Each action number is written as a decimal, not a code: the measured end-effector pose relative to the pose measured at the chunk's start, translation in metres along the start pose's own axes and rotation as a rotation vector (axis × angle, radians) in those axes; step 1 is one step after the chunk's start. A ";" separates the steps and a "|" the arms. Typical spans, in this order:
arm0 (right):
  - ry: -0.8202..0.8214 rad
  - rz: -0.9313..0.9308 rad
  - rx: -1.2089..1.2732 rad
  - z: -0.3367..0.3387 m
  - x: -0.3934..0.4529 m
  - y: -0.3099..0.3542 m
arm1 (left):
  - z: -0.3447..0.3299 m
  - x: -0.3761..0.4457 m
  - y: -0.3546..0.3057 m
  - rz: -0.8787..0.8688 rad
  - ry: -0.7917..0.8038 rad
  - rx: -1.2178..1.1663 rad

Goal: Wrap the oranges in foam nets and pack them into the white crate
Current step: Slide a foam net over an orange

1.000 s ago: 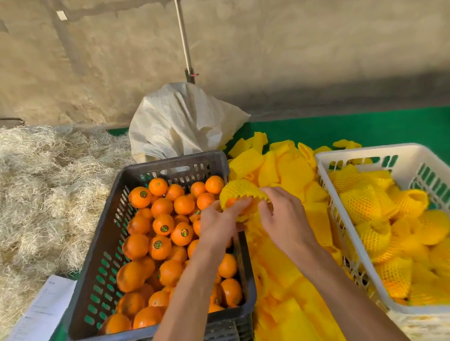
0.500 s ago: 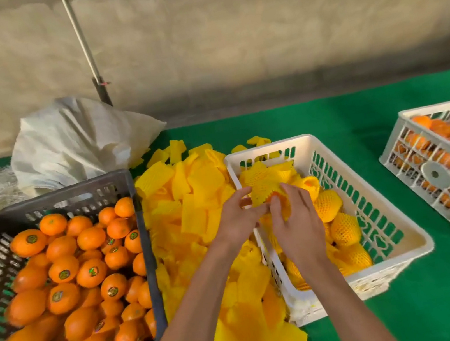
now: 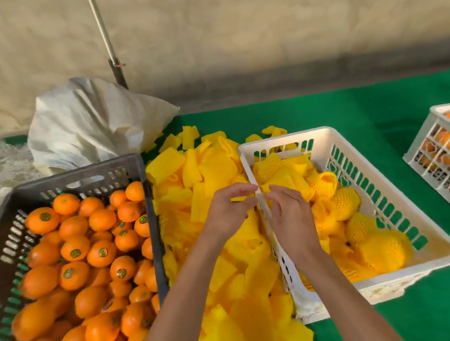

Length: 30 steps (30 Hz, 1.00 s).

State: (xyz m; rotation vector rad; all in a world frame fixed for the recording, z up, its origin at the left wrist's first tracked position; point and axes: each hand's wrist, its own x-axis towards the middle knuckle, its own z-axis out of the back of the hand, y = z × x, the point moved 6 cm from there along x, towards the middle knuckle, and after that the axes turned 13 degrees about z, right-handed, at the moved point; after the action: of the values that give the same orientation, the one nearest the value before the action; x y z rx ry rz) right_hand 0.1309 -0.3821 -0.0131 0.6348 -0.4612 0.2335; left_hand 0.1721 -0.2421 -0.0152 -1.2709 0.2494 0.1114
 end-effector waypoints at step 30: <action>-0.124 0.341 0.384 -0.098 0.012 0.162 | 0.194 -0.059 0.073 0.306 -0.088 -0.615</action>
State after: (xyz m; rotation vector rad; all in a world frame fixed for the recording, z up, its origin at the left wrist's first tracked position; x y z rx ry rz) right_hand 0.1188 -0.1940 0.0064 0.9480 -0.6521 0.6190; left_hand 0.1235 -0.0322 -0.0154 -1.8251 0.3478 0.5375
